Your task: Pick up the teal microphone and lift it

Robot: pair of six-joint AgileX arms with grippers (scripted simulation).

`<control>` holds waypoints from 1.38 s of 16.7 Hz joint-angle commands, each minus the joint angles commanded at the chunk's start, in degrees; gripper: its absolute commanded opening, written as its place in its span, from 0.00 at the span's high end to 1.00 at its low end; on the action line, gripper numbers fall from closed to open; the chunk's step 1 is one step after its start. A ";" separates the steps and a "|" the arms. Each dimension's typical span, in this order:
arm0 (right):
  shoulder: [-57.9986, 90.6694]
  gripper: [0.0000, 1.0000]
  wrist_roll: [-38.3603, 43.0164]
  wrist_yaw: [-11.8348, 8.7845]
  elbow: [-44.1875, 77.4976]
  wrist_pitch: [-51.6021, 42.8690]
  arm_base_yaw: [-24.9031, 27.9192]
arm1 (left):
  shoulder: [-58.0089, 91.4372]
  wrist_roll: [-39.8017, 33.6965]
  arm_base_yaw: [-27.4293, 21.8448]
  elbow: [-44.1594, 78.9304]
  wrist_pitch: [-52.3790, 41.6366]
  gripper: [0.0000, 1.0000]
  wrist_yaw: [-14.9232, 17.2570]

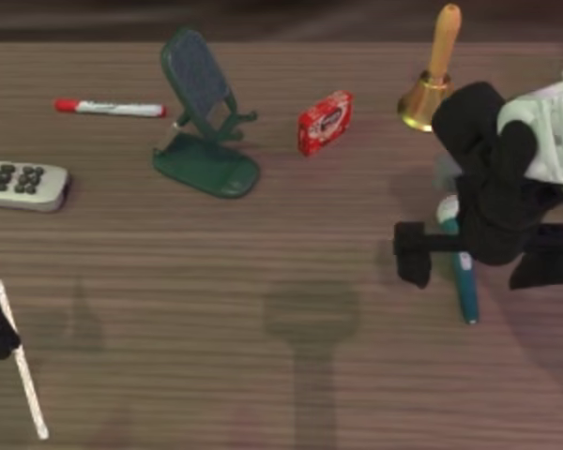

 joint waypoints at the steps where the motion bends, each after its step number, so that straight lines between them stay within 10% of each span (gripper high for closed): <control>1: 1.61 0.00 -0.03 0.00 -1.05 2.86 -0.07 | 0.00 0.00 0.00 0.00 0.00 0.00 0.00; 9: 6.83 0.00 -0.15 0.03 -4.35 11.02 -0.26 | 0.00 0.00 0.00 0.00 0.00 0.00 0.00; 23: 6.83 1.00 -0.15 0.03 -4.35 11.02 -0.26 | 0.00 0.00 0.00 0.00 0.00 0.00 0.00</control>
